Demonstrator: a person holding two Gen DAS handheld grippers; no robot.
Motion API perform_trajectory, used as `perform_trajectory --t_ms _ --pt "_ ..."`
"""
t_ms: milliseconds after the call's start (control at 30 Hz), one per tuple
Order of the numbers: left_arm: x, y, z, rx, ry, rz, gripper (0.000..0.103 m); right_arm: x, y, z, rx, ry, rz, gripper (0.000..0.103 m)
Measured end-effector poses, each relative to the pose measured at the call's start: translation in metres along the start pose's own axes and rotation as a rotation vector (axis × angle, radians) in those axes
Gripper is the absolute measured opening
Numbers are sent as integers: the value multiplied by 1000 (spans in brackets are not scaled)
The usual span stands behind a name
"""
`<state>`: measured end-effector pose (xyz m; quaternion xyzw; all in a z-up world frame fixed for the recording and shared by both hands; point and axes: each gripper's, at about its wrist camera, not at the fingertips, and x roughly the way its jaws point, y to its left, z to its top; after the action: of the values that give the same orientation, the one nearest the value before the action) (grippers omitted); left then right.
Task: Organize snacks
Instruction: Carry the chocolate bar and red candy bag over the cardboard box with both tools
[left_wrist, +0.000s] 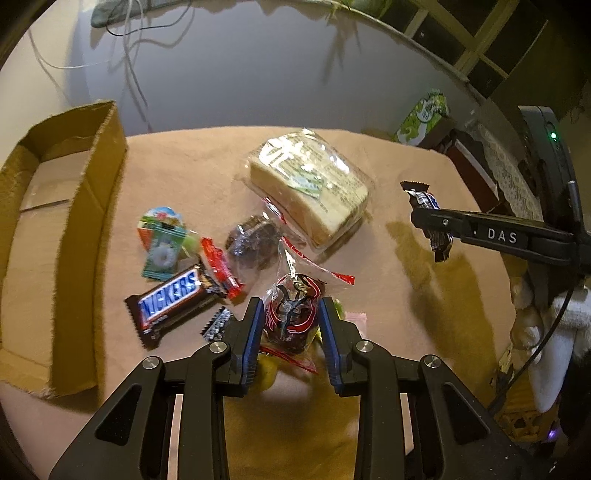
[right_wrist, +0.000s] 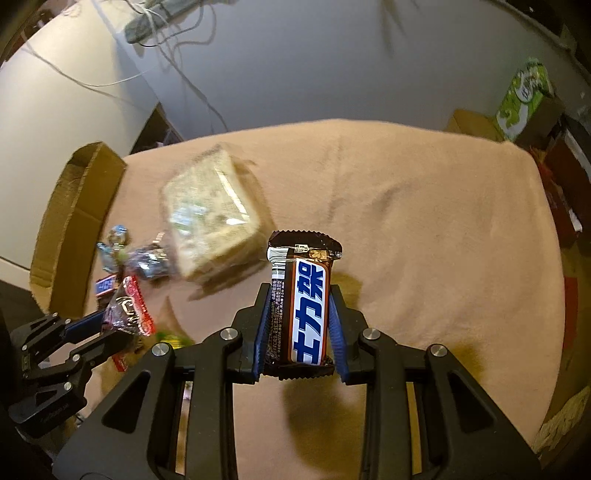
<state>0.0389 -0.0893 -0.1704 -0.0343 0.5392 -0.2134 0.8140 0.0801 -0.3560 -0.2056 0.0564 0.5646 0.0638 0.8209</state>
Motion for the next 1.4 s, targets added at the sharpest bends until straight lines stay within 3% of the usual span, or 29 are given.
perform_trajectory --t_ms 433,767,1067,1400 --pt "-43 38 1 -107 -118 86 29 -24 85 27 -176 -49 95 30" --pt "-83 92 -14 -234 -194 168 29 -19 162 44 -328 -36 180 30" --pt "-100 136 -27 -324 -215 237 29 -3 230 47 -457 -13 224 30" --pt "-105 169 -34 -386 -223 278 29 14 274 53 -517 15 246 30"
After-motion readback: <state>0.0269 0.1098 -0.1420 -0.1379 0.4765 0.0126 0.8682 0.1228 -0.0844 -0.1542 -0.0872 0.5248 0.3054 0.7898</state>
